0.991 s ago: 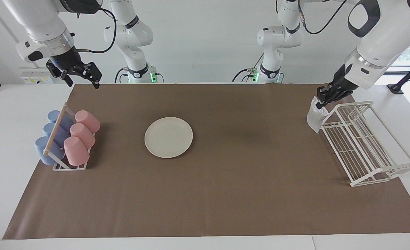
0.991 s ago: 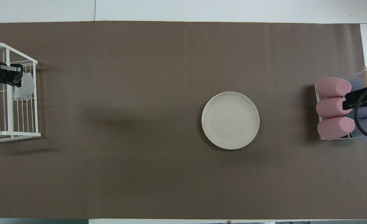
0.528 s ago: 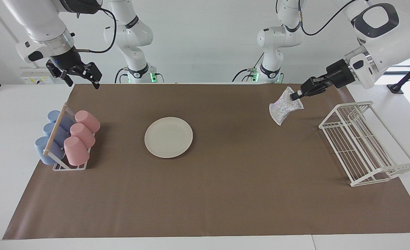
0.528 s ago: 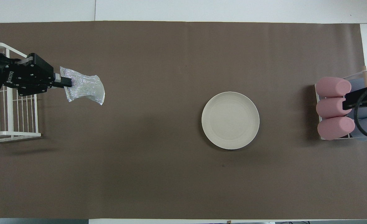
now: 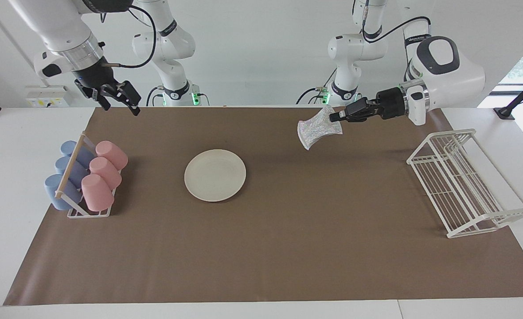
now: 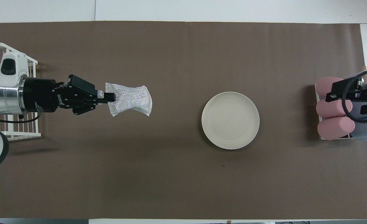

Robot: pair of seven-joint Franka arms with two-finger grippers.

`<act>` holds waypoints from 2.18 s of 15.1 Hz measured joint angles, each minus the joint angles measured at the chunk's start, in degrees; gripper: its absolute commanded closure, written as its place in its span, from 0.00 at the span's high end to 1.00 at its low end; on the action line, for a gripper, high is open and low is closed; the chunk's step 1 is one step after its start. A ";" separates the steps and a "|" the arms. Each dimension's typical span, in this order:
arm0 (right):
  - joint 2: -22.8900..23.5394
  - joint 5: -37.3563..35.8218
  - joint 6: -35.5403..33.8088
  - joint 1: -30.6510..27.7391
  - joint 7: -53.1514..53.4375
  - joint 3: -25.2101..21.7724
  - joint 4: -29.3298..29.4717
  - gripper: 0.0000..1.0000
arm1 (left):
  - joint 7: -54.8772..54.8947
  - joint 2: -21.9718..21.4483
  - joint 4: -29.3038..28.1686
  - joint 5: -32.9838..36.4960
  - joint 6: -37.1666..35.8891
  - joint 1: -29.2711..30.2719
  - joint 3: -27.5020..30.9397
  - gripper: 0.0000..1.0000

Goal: Wipe plate with sponge

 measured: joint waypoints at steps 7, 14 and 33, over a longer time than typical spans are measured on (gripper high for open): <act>1.02 4.74 10.13 11.51 49.94 2.10 -0.84 1.00 | 17.67 0.03 -8.23 -7.10 -0.10 -3.81 -0.14 0.00; 14.91 5.22 13.96 22.11 87.25 2.66 8.95 1.00 | 24.92 0.14 -9.94 -7.45 -0.56 -6.18 -0.26 0.00; 23.66 4.03 12.40 34.06 90.60 2.23 15.64 1.00 | 25.48 0.48 -9.95 -8.23 0.00 -7.05 0.45 0.00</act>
